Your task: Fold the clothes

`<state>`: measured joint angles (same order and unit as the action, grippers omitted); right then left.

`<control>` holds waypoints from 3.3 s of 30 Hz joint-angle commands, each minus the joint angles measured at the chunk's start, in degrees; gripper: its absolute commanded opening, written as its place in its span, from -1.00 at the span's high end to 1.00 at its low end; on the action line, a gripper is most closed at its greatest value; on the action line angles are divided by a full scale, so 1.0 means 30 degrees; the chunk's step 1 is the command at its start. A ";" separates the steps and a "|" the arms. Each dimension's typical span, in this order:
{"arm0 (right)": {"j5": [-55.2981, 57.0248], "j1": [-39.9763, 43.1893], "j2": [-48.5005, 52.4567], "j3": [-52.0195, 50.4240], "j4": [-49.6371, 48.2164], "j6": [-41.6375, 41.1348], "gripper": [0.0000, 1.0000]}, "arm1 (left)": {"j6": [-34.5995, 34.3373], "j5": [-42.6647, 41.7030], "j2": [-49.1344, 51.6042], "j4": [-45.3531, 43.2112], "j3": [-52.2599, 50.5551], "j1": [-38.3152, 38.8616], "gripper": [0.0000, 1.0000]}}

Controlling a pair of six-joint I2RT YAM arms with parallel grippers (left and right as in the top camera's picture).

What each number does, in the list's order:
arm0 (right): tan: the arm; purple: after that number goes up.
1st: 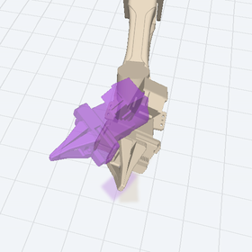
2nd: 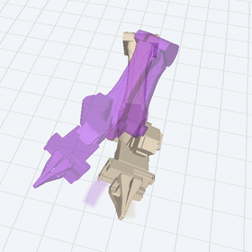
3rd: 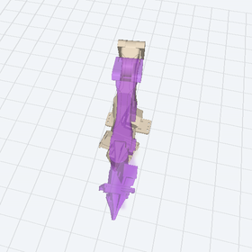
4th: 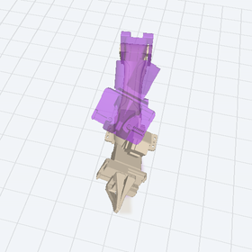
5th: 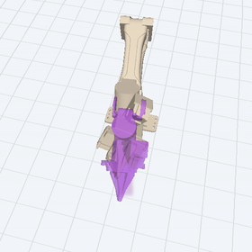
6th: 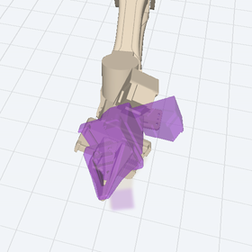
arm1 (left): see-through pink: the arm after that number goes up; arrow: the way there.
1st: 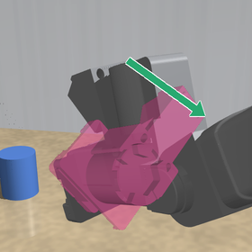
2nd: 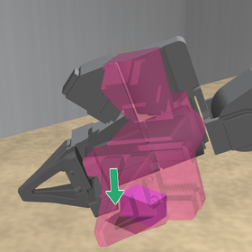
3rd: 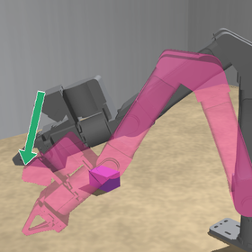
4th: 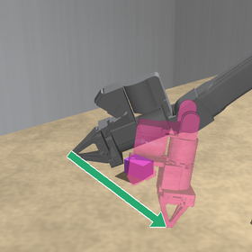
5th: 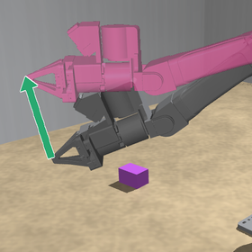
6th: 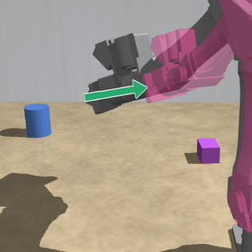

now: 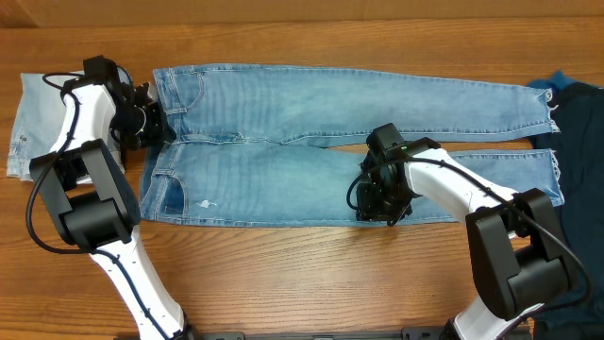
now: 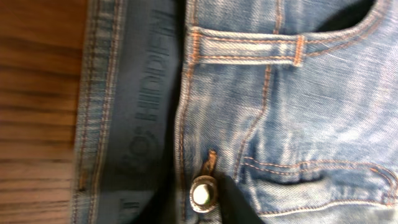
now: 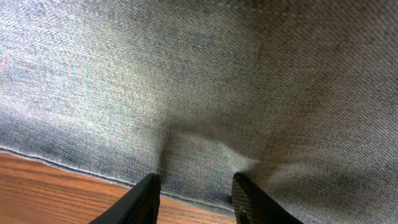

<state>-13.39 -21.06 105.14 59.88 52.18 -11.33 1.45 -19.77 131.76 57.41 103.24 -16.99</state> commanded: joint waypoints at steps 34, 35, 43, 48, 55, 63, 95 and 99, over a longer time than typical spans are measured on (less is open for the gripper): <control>0.4590 0.6630 0.0386 0.7643 0.2390 -0.0073 0.55 | -0.1137 0.5719 0.0801 0.3293 0.4350 0.0466 0.92; 0.4583 0.7817 0.0386 0.7905 0.1683 -0.0058 0.53 | -0.1129 0.5727 0.0801 0.3293 0.4350 0.0517 0.92; 0.4452 1.2495 0.2448 0.7919 -0.4860 0.3504 0.89 | -0.1122 0.5734 0.0801 0.3271 0.4350 0.0678 0.92; 0.5187 1.2509 0.5013 0.7919 -0.6674 0.3526 0.92 | -0.1122 0.6696 0.0801 0.3198 0.4350 0.0678 0.92; 0.5457 1.2546 0.5960 0.7919 -0.6798 0.3942 0.92 | -0.1137 0.8794 0.0845 0.2725 0.4350 0.0670 0.92; 0.5960 1.2582 0.6390 0.7912 -0.6630 0.4379 0.92 | -0.1800 1.0375 0.2820 0.2856 0.4320 0.0670 0.92; 0.2018 1.2378 0.0525 1.3763 0.9588 -0.2718 0.17 | -0.2820 0.3949 -0.3942 1.2947 1.1621 0.5034 0.91; 0.2098 1.2386 -0.0452 1.1300 0.9624 -0.3912 0.15 | -0.4772 0.6171 -0.7023 1.3129 1.1125 0.7264 0.92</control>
<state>-7.77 16.36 107.61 98.26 81.49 -20.01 -8.62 -5.65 117.47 96.57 137.62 0.84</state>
